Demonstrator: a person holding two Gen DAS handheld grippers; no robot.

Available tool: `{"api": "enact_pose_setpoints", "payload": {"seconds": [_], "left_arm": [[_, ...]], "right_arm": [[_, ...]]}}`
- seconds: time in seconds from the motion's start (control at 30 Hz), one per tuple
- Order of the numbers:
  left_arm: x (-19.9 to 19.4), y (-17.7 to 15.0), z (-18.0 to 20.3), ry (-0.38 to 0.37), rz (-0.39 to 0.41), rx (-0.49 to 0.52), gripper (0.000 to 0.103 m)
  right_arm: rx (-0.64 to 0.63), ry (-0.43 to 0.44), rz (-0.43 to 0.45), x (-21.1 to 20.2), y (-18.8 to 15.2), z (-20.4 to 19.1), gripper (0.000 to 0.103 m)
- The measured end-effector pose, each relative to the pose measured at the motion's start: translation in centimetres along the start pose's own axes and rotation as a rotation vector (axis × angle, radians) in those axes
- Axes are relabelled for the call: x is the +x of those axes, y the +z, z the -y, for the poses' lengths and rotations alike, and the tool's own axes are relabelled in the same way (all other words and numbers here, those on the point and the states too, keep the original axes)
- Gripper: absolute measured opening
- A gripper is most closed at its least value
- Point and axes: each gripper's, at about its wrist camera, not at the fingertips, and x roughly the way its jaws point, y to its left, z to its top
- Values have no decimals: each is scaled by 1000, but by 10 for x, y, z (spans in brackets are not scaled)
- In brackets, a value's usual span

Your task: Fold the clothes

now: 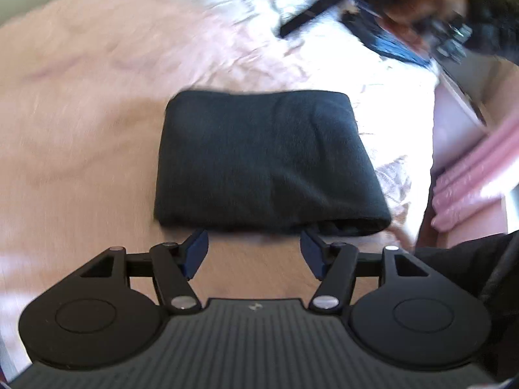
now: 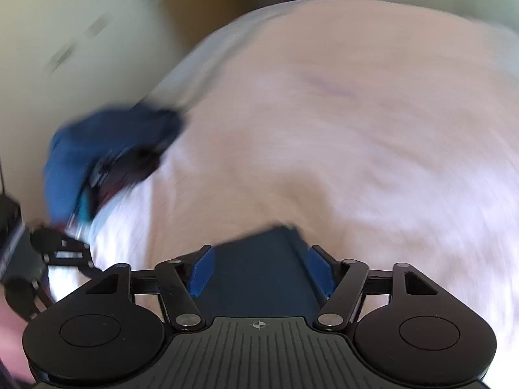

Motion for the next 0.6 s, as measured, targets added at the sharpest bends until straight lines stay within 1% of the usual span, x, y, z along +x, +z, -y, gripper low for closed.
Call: {"api": "enact_pose_setpoints", "payload": {"seconds": [0.07,0.1,0.13,0.2,0.23,0.33,0.4,0.43,0.5,0.6], "left_arm": [[9,6,-4,-3,26,91,59],[13,10,-6,-6,38,135,59],[18,14,-8,-7,51,175,60],[33,26,-16,0,70,197,60],[41,33,-21,5,76,197,60],[64,41,-37,33,57,142,60],[83,41,-47,65,18,81,60],[89,38,-51,66,5,54,63],[100,33,-58,69,-19,1,66],[105,25,-63,76,-34,-76,68]], "right_arm": [[177,-78,73,-25,-42,7,73],[277,-106,102,-35,-65,8,80],[376,-135,132,-45,-89,9,88],[576,-176,186,-61,-135,9,91],[651,-166,205,-57,-153,8,91],[802,-110,261,-32,-193,-1,91],[903,-72,298,-16,-220,-6,91],[930,-49,314,-6,-228,-7,91],[933,-4,335,17,-235,-9,91],[926,-33,310,55,-239,-13,91]]}}
